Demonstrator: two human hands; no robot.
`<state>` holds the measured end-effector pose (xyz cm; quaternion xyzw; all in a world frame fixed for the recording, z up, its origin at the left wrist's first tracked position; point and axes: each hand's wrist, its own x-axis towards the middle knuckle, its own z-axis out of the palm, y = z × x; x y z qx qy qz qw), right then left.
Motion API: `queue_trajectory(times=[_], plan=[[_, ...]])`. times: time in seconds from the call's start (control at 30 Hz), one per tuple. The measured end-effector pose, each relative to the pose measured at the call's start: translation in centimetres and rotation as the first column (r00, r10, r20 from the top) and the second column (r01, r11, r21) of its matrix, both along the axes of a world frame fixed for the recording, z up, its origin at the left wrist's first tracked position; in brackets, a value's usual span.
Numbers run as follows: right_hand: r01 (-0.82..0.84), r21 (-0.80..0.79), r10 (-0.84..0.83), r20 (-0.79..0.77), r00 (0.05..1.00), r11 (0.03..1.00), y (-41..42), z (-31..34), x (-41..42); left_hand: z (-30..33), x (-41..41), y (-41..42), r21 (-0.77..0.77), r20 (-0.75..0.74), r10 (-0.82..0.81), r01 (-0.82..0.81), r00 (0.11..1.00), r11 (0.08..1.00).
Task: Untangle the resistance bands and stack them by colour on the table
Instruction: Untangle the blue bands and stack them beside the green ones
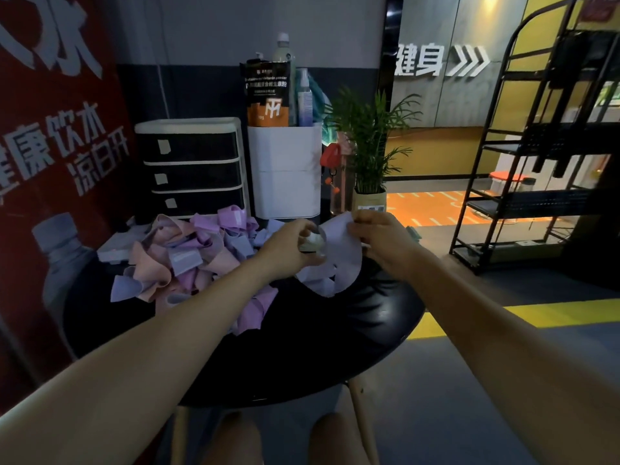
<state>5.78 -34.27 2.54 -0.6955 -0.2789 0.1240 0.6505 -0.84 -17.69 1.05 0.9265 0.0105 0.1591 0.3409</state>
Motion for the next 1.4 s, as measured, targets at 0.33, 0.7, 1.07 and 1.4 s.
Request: queue_trajectory(times=[0.33,0.7,1.07,1.4], plan=[[-0.120,0.121,0.129,-0.069,0.989,0.985,-3.4,1.2,0.3,-0.2,1.7,-0.7,-0.169,0.105,-0.020,0.038,0.994,0.985],[0.342,-0.196,-0.177,0.570,0.802,0.919,-3.3,0.3,0.9,1.2,-1.3,0.8,-0.185,-0.116,-0.090,0.068,0.989,0.980],[0.544,-0.116,-0.367,0.620,0.693,0.831,-3.6,0.6,1.1,1.0,-3.9,2.9,-0.335,-0.157,-0.244,0.180,0.957,0.925],[0.197,-0.279,-0.070,0.408,0.910,0.940,-3.5,-0.2,0.7,0.4,-4.4,4.4,-0.517,-0.096,-0.088,0.026,0.991,0.856]])
